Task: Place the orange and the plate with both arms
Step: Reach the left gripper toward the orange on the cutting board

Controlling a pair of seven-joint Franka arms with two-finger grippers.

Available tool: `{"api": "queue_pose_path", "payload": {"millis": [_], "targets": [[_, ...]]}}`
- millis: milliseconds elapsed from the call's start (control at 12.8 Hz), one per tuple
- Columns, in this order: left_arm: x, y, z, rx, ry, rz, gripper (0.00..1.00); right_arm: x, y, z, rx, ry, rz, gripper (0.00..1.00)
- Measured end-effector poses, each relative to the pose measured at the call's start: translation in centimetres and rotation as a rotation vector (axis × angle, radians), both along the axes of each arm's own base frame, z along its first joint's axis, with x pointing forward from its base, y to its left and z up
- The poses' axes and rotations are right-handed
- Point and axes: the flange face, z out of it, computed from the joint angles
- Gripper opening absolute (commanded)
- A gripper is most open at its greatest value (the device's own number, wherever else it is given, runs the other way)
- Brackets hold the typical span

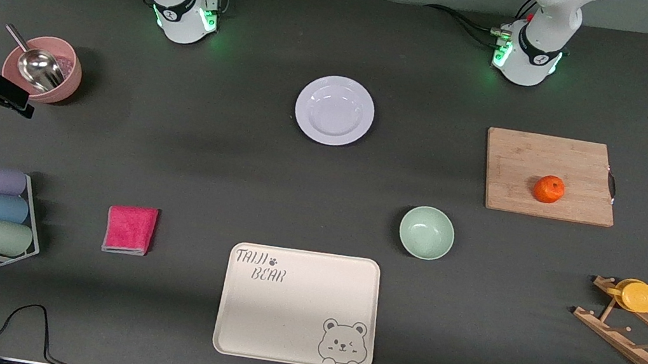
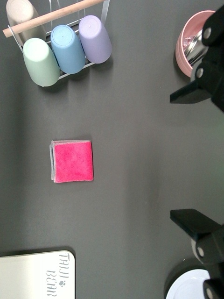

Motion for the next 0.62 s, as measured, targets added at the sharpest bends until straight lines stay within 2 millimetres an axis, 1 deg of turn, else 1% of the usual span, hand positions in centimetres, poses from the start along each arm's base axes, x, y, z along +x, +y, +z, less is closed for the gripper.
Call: {"api": "queue_pose_path", "payload": {"millis": [468, 546, 624], "targets": [[0.2, 0.3, -0.5, -0.002, 0.009, 0.003, 1.0, 0.0, 0.0, -0.1, 0.0, 0.002, 0.0, 1.0], [0.4, 0.4, -1.0, 0.001, 0.02, 0.002, 1.0, 0.0, 0.0, -0.2, 0.0, 0.004, 0.0, 1.0], [0.8, 0.7, -2.1, 0.008, 0.037, 0.002, 1.0, 0.0, 0.0, -0.2, 0.001, 0.007, 0.001, 1.0]]}}
